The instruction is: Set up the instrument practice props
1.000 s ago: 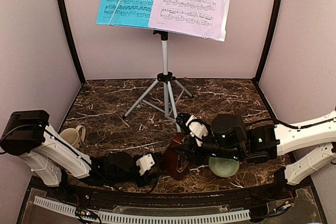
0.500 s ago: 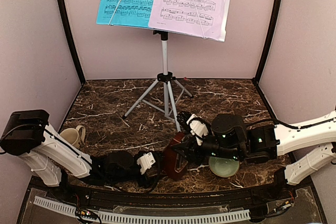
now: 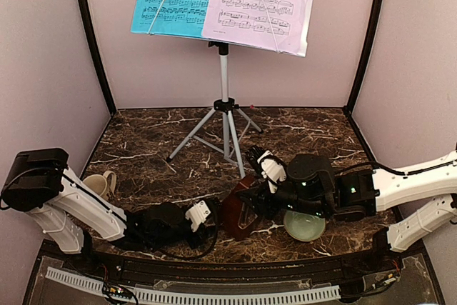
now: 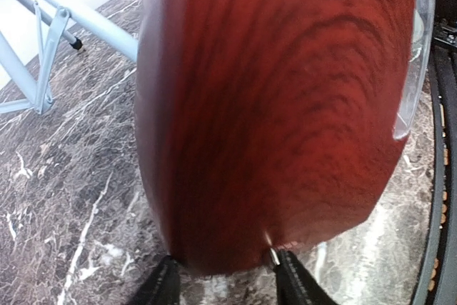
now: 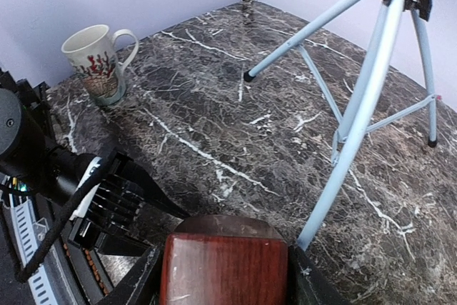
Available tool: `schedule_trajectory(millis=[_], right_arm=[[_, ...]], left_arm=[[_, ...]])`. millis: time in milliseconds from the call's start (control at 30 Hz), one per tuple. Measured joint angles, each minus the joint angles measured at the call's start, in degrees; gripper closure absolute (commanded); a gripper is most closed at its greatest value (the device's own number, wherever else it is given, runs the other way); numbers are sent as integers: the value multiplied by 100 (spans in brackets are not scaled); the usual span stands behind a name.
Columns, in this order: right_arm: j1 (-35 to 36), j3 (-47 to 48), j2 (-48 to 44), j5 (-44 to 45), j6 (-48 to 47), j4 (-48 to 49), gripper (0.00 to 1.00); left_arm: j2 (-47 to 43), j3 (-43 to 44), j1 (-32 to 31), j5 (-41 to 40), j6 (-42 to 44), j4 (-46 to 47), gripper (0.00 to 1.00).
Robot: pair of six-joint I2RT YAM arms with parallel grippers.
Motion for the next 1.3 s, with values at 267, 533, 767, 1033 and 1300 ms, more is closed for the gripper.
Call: schedule_trajectory(millis=[267,533,767,1033,1300], right_arm=[[-26,20,188,133,173,168,86],[315,846,1147,918,833,-339,80],[708,2271,2020,2267,1858,-1399,69],[752,3517,2999,2885,3032,-2323,60],[756,4494,3895,3136,3591,-3237,21]], left_arm=[[-232,-28,251,186,28,-166,27],[-1196,-391,402,256,-140,-295,16],[-2439,-684,616,76,-592,-737,14],[-3169,-710,859,-55,-1005,-1290,14],[-3279,-710,931,-61,-1204,-1668,13]])
